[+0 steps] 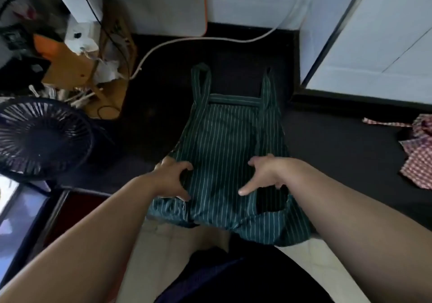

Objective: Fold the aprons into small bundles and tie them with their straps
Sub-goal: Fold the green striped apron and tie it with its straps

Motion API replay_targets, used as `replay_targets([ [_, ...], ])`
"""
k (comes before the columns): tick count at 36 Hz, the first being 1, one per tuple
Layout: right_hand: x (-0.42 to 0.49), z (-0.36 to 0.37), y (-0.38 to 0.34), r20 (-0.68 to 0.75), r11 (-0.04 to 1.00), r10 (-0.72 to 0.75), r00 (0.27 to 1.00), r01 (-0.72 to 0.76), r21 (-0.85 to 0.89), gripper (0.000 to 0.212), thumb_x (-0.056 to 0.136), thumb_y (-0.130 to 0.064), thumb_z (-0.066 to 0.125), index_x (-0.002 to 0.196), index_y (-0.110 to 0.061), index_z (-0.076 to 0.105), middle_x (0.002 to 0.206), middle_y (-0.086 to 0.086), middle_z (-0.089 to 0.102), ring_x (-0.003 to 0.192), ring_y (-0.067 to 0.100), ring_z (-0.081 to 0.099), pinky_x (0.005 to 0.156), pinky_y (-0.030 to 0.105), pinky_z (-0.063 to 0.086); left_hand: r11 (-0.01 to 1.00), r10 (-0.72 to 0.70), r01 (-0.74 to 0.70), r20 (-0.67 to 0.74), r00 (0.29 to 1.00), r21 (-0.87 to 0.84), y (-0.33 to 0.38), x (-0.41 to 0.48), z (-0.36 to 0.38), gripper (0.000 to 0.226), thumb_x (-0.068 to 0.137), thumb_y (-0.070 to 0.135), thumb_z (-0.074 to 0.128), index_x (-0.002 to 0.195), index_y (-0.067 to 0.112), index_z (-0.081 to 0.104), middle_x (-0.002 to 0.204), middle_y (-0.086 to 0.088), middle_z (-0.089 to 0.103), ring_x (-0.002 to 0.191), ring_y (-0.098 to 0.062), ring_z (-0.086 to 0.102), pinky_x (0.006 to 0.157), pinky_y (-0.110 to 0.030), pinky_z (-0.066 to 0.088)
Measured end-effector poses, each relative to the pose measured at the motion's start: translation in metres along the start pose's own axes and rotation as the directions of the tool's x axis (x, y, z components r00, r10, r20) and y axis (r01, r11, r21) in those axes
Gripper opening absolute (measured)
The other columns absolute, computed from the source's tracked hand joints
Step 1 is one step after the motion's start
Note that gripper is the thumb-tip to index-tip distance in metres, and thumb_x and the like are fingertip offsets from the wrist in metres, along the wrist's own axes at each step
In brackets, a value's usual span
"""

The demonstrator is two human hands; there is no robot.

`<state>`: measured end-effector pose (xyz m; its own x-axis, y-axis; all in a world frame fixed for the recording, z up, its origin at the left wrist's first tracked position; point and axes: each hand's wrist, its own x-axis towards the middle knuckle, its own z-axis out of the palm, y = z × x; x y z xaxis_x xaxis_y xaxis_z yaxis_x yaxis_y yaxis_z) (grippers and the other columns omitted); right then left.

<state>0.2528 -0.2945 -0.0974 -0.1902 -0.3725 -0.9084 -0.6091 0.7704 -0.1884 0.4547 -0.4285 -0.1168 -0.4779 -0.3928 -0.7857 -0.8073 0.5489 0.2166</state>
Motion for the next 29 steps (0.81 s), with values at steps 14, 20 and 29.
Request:
replay_targets([
  [14, 0.039, 0.029, 0.001, -0.329, 0.994, -0.006, 0.944, -0.029, -0.103, 0.077, 0.099, -0.044, 0.042, 0.152, -0.028, -0.012, 0.157, 0.005, -0.025, 0.146, 0.038, -0.001, 0.115, 0.057, 0.008, 0.976, 0.140, -0.121, -0.097, 0.985, 0.179, -0.005, 0.030, 0.012, 0.091, 0.090, 0.059, 0.051, 0.150, 0.038, -0.013, 0.154, -0.002, -0.036, 0.145, -0.022, -0.025, 0.121, -0.042, 0.009],
  [20, 0.071, -0.042, -0.003, -0.395, 0.999, -0.039, 0.918, 0.025, -0.041, 0.073, 0.099, -0.042, 0.044, 0.152, -0.031, -0.005, 0.159, 0.003, -0.020, 0.146, 0.037, -0.002, 0.117, 0.055, 0.013, 0.972, 0.120, -0.080, -0.175, 0.977, 0.223, 0.016, 0.077, -0.040, 0.089, 0.091, 0.059, 0.047, 0.151, 0.034, -0.015, 0.156, -0.006, -0.031, 0.146, -0.026, -0.020, 0.120, -0.044, 0.008],
  [29, 0.074, -0.103, -0.021, -0.740, 0.935, -0.169, 0.651, -0.132, -0.330, 0.059, 0.096, -0.036, 0.053, 0.146, -0.019, 0.026, 0.154, 0.018, 0.012, 0.136, 0.041, 0.023, 0.109, 0.049, 0.026, 0.912, -0.148, 0.322, -0.527, 0.837, 0.254, 0.055, 0.125, -0.078, 0.078, 0.095, 0.064, 0.031, 0.153, 0.029, -0.009, 0.160, -0.013, -0.014, 0.147, -0.034, -0.012, 0.114, -0.060, 0.003],
])
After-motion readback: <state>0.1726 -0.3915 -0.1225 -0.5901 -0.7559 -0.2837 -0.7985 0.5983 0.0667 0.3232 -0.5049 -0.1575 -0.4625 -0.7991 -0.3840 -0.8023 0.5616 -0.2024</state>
